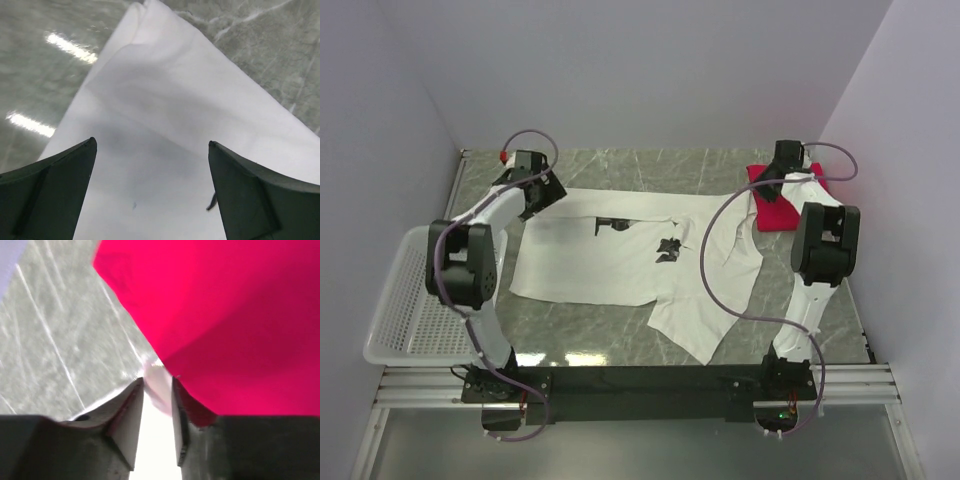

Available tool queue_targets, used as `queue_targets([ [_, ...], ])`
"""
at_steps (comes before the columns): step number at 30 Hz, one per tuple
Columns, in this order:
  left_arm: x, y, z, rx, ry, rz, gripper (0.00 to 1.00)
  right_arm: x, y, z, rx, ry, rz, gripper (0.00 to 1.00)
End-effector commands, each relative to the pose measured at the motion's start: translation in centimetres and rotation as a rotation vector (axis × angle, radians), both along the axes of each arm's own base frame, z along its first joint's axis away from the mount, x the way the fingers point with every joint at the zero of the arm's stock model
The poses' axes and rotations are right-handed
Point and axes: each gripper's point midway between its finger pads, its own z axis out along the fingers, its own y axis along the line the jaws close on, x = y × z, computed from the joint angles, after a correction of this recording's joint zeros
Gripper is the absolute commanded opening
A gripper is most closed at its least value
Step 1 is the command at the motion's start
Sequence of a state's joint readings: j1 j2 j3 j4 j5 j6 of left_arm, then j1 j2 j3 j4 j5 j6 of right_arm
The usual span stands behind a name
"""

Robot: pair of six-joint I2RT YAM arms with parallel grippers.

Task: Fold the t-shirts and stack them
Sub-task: Fold the tshirt

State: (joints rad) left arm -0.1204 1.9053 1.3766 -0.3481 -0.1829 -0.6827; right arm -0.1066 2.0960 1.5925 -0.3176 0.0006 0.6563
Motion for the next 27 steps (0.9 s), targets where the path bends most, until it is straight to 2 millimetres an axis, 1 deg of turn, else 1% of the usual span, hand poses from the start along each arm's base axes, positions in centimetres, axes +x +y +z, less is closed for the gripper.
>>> queue_targets([
  [1,-2.8,2.1,5.4,0.046,-0.074,0.096,0.99,-2.1,-0.5,7.2,-0.073,-0.105,-0.015,0.42],
  [2,-3.7,2.0,5.5,0.053,-0.064,0.093,0.99,-3.7,0.5,6.2,-0.074,-0.063,0.006,0.45],
  [3,-5.0,2.1,6.8,0.059,-0.076,0.095,0.99,-4.7,0.9,6.5,-0.075,-0.054,0.010,0.47],
  [4,-6.5,2.2,6.0,0.071,-0.046,0.097,0.99,-5.8,1.7,8.0,-0.075,-0.075,0.027,0.51],
  [5,-7.6,2.0,7.1,0.080,-0.062,0.097,0.99,-7.9,3.0,6.6,-0.069,-0.020,0.058,0.51],
  [6,-9.0,2.0,6.6,0.088,-0.030,0.097,0.99,-9.1,3.8,8.0,-0.073,-0.047,0.078,0.52],
  [7,-10.7,1.9,5.3,0.089,0.012,0.094,0.99,-11.3,4.2,6.3,-0.078,0.006,0.085,0.52],
  [8,-11.8,1.9,5.7,0.073,0.009,0.099,0.99,-12.8,5.7,5.9,-0.071,0.026,0.120,0.52],
  [9,-13.9,2.1,4.0,0.077,0.074,0.103,1.00,-14.1,6.3,6.9,-0.058,0.000,0.132,0.53],
  [10,-14.9,2.2,3.5,0.066,0.090,0.121,0.99,-16.3,6.8,5.0,-0.040,0.050,0.149,0.53],
  [11,-15.8,2.5,3.6,0.067,0.090,0.136,0.99,-17.5,7.0,4.6,-0.032,0.062,0.151,0.54],
  [12,-16.7,2.6,3.2,0.063,0.104,0.150,0.98,-18.5,7.3,5.5,-0.028,0.032,0.160,0.56],
  [13,-18.4,2.8,1.6,0.059,0.149,0.167,0.97,-20.2,7.4,4.1,-0.020,0.065,0.168,0.58],
  [14,-19.0,2.8,1.5,0.046,0.147,0.173,0.97,-21.0,7.4,3.9,-0.019,0.067,0.173,0.59],
  [15,-20.4,2.9,0.1,0.043,0.185,0.181,0.96,-21.7,7.5,4.4,-0.022,0.046,0.179,0.60],
  [16,-21.0,2.9,-0.4,0.034,0.198,0.200,0.95,-22.8,7.3,3.6,-0.027,0.065,0.181,0.61],
  [17,-21.5,3.0,-0.7,0.032,0.204,0.212,0.94,-23.4,7.2,3.4,-0.038,0.072,0.186,0.62],
  [18,-22.2,3.5,-1.4,0.049,0.221,0.234,0.93,-23.9,7.3,3.8,-0.039,0.054,0.194,0.63],
  [19,-22.4,3.6,-1.7,0.048,0.219,0.248,0.92,-24.7,7.3,3.1,-0.040,0.071,0.199,0.63],
  [21,-22.5,3.8,-2.3,0.051,0.216,0.270,0.91,-25.3,7.5,2.9,-0.034,0.063,0.215,0.64],
  [22,-22.5,3.9,-2.6,0.054,0.219,0.286,0.90,-25.8,7.5,2.2,-0.035,0.080,0.218,0.64],
  [25,-22.4,3.9,-3.9,0.046,0.230,0.312,0.88,-26.6,7.9,1.0,-0.015,0.099,0.236,0.63],
  [27,-22.3,3.9,-4.7,0.042,0.233,0.329,0.86,-26.8,8.2,0.7,-0.006,0.097,0.244,0.63],
])
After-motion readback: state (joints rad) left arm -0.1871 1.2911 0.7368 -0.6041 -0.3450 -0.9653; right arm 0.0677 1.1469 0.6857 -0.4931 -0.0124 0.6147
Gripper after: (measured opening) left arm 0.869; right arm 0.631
